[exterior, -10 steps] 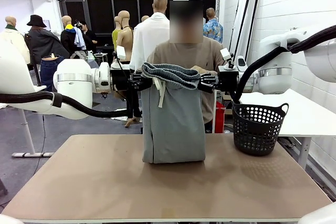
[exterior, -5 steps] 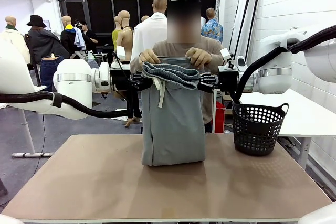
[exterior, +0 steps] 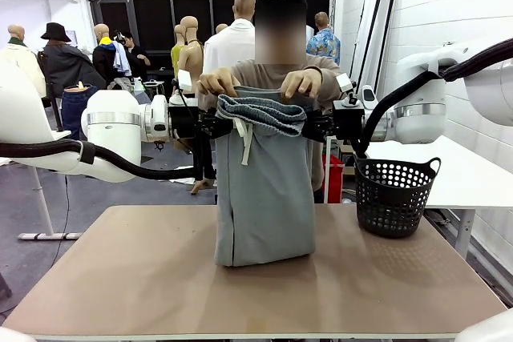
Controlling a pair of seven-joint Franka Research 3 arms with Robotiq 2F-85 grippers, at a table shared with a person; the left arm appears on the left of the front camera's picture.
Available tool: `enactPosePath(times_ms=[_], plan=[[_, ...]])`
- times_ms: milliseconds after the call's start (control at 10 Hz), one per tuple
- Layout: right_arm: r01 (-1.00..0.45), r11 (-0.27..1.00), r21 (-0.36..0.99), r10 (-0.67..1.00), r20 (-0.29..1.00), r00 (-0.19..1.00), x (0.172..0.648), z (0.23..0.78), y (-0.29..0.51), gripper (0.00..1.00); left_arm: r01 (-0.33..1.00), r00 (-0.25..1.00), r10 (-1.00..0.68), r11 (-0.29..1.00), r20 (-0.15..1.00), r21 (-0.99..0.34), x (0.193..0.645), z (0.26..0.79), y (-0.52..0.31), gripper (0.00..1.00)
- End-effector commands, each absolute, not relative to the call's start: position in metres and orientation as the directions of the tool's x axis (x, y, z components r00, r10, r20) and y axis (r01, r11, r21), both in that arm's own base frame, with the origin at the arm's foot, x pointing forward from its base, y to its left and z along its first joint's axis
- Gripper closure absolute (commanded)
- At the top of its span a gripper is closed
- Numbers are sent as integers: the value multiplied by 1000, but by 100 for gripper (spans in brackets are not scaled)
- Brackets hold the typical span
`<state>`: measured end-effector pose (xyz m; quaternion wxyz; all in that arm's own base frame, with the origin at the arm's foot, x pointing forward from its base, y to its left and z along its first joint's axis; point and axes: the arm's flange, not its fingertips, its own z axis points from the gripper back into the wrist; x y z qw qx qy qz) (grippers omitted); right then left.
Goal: Fold the training pants.
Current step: Release the ends of the Training pants and then grab the overlapped ends.
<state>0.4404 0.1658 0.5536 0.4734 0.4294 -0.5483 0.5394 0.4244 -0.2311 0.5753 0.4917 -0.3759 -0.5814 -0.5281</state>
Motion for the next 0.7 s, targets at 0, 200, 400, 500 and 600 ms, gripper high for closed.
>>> enactPosePath(times_ms=[0, 200, 400, 500, 600], plan=[[-982, 48, -184, 36, 983, -182, 440, 554, 167, 100, 954, -243, -81, 159, 967, 253, 422, 578, -232, 100], [-982, 48, -184, 36, 983, -182, 440, 554, 167, 100, 954, -243, -81, 159, 967, 253, 422, 578, -232, 100], [-982, 48, -184, 36, 983, -182, 440, 554, 167, 100, 954, -243, -81, 159, 967, 253, 422, 578, -232, 100], [-982, 48, -184, 36, 983, -182, 440, 554, 167, 100, 954, -243, -81, 159, 967, 253, 422, 578, -232, 100], [-982, 48, -184, 36, 983, -182, 440, 554, 167, 100, 954, -243, -81, 159, 967, 253, 422, 578, -232, 100]])
